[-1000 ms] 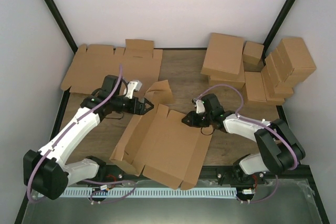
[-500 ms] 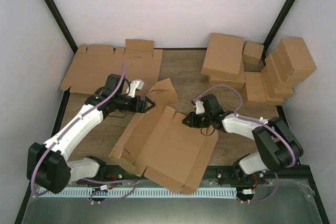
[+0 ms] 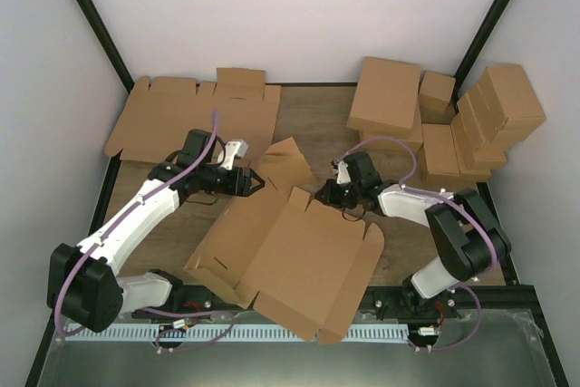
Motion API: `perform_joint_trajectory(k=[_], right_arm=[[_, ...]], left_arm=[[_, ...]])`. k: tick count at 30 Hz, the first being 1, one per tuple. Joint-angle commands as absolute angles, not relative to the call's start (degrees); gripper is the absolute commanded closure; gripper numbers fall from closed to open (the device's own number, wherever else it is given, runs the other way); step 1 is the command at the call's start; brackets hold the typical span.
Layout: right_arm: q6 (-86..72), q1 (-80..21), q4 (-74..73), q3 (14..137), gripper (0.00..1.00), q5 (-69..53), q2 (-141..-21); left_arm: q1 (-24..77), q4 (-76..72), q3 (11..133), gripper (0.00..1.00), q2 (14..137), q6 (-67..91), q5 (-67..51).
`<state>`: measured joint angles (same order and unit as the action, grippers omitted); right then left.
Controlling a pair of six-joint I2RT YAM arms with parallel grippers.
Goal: Fold the paper box
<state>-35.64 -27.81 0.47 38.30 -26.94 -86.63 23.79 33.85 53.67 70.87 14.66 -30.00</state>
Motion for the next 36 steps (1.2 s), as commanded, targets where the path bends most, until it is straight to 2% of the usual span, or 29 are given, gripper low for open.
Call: perform_joint_trajectory(k=[1, 14, 28, 36], right_arm=[[-35.6, -26.9, 1.1, 38.8, 0.99, -24.8, -90.8], [-34.4, -26.9, 8.5, 33.0, 0.99, -25.8, -96.6], [-24.3, -26.9, 11.0, 33.2, 0.99, -30.4, -86.6], [-14.2, -26.9, 13.1, 37.1, 0.91, -26.0, -83.3]], left_arm=[[24.1, 35.0, 55.0, 0.33, 71.0, 13.3, -29.3], [24.2, 34.2, 53.2, 0.33, 69.9, 12.6, -31.1], [24.3, 32.6, 51.3, 0.32, 67.3, 13.3, -30.4], [24.3, 32.5, 50.3, 0.33, 67.8, 14.7, -28.0]])
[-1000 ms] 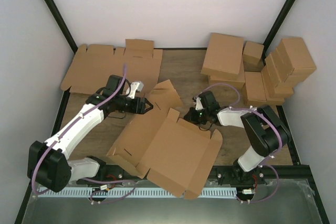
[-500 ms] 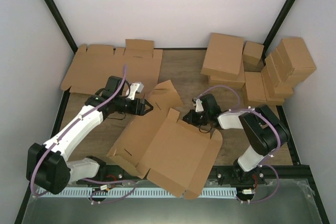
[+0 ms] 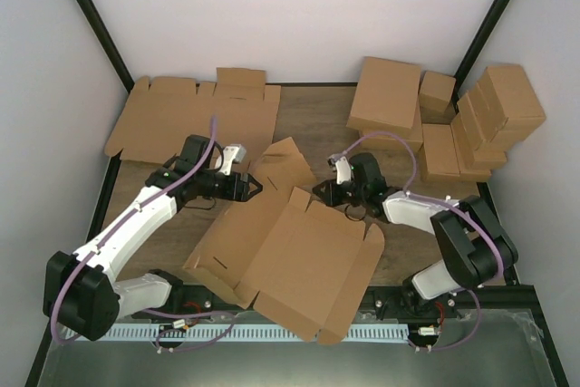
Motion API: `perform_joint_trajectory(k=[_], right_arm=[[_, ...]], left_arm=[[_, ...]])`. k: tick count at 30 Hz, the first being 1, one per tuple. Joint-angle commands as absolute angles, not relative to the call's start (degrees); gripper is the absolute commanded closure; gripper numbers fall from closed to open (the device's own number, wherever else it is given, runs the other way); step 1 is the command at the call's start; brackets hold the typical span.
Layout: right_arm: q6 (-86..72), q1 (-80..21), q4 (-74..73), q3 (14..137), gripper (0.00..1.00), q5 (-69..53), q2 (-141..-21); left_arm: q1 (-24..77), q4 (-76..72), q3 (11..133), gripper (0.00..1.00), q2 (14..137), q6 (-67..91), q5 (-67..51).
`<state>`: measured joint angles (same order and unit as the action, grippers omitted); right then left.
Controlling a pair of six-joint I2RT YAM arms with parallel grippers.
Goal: Fold the paper box
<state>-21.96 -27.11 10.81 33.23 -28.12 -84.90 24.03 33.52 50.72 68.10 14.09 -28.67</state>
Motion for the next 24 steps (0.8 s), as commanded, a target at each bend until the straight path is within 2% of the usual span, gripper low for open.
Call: perform_joint_trajectory(k=[1, 5, 6, 7, 8, 9, 10, 11, 12, 14, 15, 19, 24], right_arm=[[-12.8, -26.9, 13.0, 37.7, 0.89, -25.5, -82.9], [-8.7, -26.9, 17.0, 36.4, 0.85, -24.1, -76.8], [-8.1, -26.9, 19.3, 35.0, 0.83, -23.4, -74.6], [-7.4, -26.9, 22.1, 33.5, 0.76, -23.0, -72.5], [-7.3, -26.9, 24.2, 32.1, 0.58, -22.5, -71.0], [-7.6, -26.9, 24.7, 31.7, 0.36, -21.8, -70.5], [-7.5, -26.9, 23.0, 32.4, 0.22, -22.8, -71.3], [-5.9, -26.9, 19.8, 35.9, 0.17, -24.7, -74.5], [-4.5, -26.9, 14.9, 39.9, 0.22, -26.3, -77.9], [-2.7, -26.9, 8.8, 45.2, 0.41, -27.9, -83.4], [-2.3, -26.9, 8.6, 45.8, 0.43, -27.9, -84.6], [-0.7, -26.9, 14.6, 43.3, 0.42, -26.4, -84.5], [2.9, -26.9, 14.4, 46.1, 0.41, -25.7, -89.1]], left_arm=[[24.2, 32.6, 50.5, 0.32, 67.9, 14.6, -28.0], [24.3, 33.5, 51.4, 0.33, 67.9, 13.9, -28.2], [24.3, 33.5, 51.6, 0.32, 67.9, 13.8, -28.5], [24.2, 33.5, 51.7, 0.32, 68.0, 13.7, -28.8], [24.3, 33.5, 51.7, 0.32, 68.0, 13.7, -29.0], [24.3, 33.5, 51.8, 0.32, 68.1, 13.7, -29.3], [24.3, 33.5, 51.9, 0.32, 68.2, 13.6, -29.4], [24.3, 33.6, 52.1, 0.32, 68.4, 13.4, -29.5], [24.2, 33.8, 52.3, 0.32, 68.6, 13.3, -29.3], [24.3, 34.4, 52.8, 0.32, 68.9, 12.8, -29.0], [24.3, 34.5, 53.0, 0.32, 69.1, 12.7, -29.1], [24.3, 34.4, 52.9, 0.32, 69.2, 12.7, -29.2], [24.2, 34.3, 53.2, 0.32, 69.3, 12.8, -29.4]])
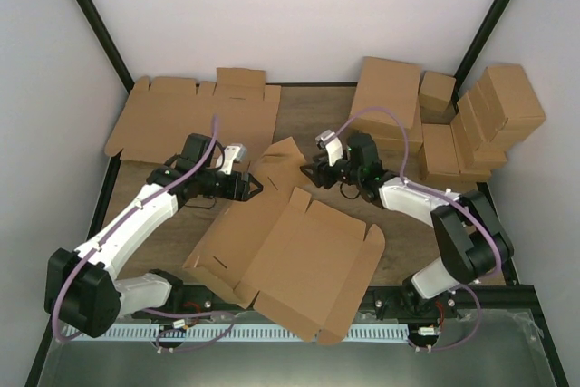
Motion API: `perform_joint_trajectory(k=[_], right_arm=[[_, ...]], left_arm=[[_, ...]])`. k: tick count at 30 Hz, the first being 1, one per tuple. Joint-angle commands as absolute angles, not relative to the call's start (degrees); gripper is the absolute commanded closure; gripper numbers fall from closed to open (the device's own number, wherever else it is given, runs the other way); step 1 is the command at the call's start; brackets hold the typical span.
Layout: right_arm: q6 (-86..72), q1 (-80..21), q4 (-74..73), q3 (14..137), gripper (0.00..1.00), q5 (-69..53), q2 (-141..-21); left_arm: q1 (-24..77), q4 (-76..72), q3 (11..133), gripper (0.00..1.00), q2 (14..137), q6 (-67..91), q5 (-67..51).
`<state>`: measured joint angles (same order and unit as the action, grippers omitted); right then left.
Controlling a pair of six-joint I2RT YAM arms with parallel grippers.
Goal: Fold the paper box
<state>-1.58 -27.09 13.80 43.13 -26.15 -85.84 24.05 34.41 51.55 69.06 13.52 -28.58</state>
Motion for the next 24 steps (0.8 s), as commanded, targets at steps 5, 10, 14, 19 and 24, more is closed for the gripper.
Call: perform_joint_trajectory(k=[5, 10, 14, 19, 24], right_arm=[[4.4, -27.0, 13.6, 48.9, 0.45, -23.5, -93.1], [7.1, -27.1, 14.3, 50.8, 0.55, -25.2, -95.4], [9.2, -27.8, 12.2, 52.0, 0.83, -28.8, -95.8], [8.1, -31.9, 12.0, 49.0, 0.99, -22.5, -90.7], [5.9, -37.3, 9.9, 45.3, 0.99, -15.4, -82.9]], left_arm=[[24.3, 34.6, 53.4, 0.32, 69.3, 12.7, -29.4], [24.3, 34.7, 53.3, 0.32, 69.0, 12.8, -29.3], [24.3, 34.7, 53.5, 0.32, 69.0, 13.1, -29.5], [24.3, 35.6, 53.7, 0.32, 68.8, 12.7, -27.6], [24.3, 37.1, 53.9, 0.33, 67.9, 12.1, -26.0]])
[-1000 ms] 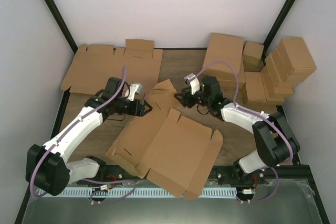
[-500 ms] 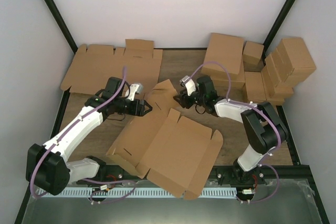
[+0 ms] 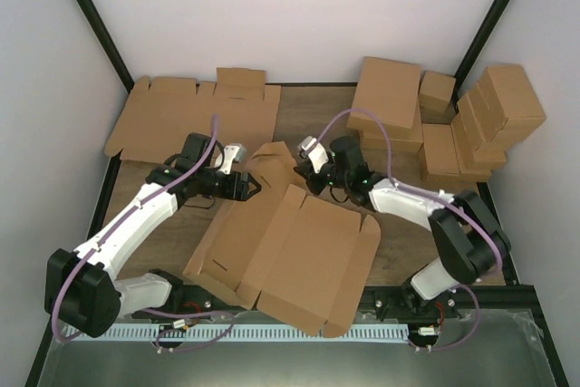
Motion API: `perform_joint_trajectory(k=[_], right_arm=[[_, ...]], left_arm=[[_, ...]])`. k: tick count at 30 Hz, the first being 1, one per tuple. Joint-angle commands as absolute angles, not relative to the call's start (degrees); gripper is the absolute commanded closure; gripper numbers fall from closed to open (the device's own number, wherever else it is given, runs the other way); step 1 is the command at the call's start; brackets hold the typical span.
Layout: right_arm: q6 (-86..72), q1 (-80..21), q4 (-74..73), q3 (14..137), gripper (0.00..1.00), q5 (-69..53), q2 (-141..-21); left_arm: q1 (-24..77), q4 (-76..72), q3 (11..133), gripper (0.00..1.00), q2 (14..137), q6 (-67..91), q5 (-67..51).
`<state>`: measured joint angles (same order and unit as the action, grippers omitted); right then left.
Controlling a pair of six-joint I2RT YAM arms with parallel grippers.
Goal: Fold the paper box
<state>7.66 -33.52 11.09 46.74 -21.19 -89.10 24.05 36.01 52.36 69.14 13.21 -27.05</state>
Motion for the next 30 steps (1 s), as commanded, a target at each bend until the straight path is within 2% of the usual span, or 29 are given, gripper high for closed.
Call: perform_joint_trajectory(k=[1, 9, 17, 23, 30], right_arm=[[5.5, -38.4, 9.4, 44.6, 0.99, -13.7, -81.0], [0.8, -45.4, 4.9, 42.2, 0.99, -6.3, -73.8], [-11.1, -55.4, 1.2, 43.4, 0.99, 5.4, -75.1], [-18.8, -59.1, 3.6, 39.9, 0.99, 12.8, -74.9], [-24.4, -60.6, 3.5, 38.4, 0.99, 15.3, -74.9]], left_arm=[[24.3, 37.1, 53.9, 0.33, 67.8, 12.1, -25.8], [24.9, 37.5, 53.6, 0.33, 66.2, 12.8, -25.1], [28.2, 37.4, 53.8, 0.32, 64.8, 16.0, -22.0], [31.9, 37.4, 54.8, 0.33, 65.1, 18.1, -18.4], [37.1, 37.6, 56.5, 0.33, 66.2, 19.9, -13.7]])
